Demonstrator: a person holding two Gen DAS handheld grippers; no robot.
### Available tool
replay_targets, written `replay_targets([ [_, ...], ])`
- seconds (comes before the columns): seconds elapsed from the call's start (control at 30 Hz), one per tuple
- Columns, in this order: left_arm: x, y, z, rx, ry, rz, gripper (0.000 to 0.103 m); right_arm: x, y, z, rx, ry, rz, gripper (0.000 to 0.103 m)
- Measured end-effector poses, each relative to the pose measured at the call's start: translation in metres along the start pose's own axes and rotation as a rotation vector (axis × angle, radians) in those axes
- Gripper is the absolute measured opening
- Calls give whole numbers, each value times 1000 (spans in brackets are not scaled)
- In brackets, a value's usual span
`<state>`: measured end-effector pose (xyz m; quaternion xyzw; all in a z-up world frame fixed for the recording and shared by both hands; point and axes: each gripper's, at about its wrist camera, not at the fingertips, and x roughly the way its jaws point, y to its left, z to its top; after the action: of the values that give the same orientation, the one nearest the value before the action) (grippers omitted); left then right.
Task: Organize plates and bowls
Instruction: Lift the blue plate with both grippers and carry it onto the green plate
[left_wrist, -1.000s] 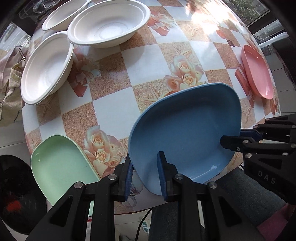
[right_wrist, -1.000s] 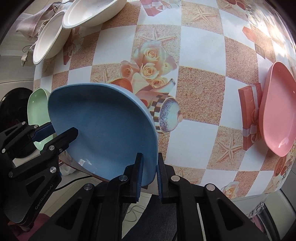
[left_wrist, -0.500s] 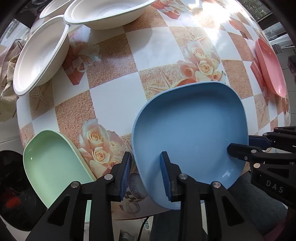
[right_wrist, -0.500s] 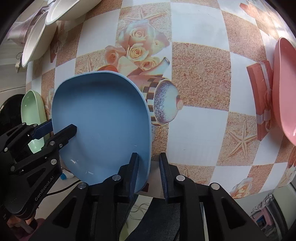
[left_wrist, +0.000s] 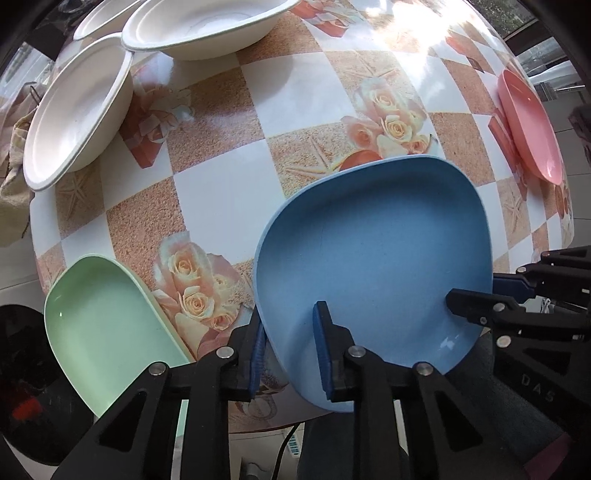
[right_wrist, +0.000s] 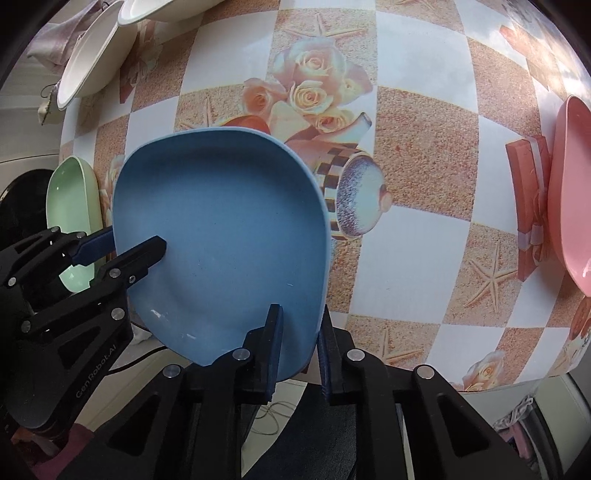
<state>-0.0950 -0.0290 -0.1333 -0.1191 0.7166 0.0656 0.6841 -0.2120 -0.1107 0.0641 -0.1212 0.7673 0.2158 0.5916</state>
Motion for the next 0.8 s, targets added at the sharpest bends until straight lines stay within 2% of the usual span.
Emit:
replay_targets([
  [0.47, -35, 24, -21, -34, -67, -21, 27, -36, 8, 22, -6, -12, 18, 18],
  [0.8, -85, 36, -37, -85, -122, -9, 27, -57, 41, 40, -100, -23, 28, 18],
])
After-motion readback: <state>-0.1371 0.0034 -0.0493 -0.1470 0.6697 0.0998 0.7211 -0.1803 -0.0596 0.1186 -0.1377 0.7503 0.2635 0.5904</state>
